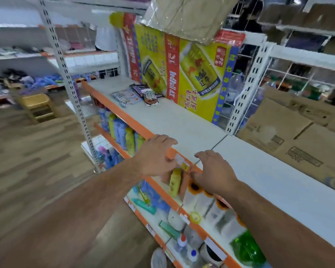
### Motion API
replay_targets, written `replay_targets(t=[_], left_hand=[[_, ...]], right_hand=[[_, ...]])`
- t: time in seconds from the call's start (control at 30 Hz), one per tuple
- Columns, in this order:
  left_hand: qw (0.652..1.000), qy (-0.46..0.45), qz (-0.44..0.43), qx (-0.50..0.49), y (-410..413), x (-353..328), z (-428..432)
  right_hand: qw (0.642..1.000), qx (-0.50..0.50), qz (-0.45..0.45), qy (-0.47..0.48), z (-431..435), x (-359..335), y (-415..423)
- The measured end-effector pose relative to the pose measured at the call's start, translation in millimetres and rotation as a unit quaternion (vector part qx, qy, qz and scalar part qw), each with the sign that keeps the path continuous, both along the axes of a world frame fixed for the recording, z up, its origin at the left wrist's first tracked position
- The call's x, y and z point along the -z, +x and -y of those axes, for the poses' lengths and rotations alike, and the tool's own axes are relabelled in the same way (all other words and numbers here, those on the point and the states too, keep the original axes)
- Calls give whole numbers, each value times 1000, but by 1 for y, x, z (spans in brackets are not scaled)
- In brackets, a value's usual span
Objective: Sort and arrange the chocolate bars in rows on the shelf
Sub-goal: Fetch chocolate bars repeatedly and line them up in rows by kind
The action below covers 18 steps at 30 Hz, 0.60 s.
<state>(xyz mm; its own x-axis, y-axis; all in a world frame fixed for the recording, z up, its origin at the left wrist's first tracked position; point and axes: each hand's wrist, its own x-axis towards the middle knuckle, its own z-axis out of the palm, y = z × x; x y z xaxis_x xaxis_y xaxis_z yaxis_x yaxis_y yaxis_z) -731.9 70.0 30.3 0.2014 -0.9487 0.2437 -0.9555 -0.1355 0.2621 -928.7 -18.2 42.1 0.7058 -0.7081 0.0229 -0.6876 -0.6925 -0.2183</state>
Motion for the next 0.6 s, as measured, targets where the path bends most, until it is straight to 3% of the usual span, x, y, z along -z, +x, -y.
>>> replay_targets(t=[0.4,0.6], left_hand=[[994,68,12,-84,185,-5,93],[994,59,9,-94,258,-6,135]], right_hand=[[997,-81,8,16,123,9,210],[995,-94,14,12,174,5,285]])
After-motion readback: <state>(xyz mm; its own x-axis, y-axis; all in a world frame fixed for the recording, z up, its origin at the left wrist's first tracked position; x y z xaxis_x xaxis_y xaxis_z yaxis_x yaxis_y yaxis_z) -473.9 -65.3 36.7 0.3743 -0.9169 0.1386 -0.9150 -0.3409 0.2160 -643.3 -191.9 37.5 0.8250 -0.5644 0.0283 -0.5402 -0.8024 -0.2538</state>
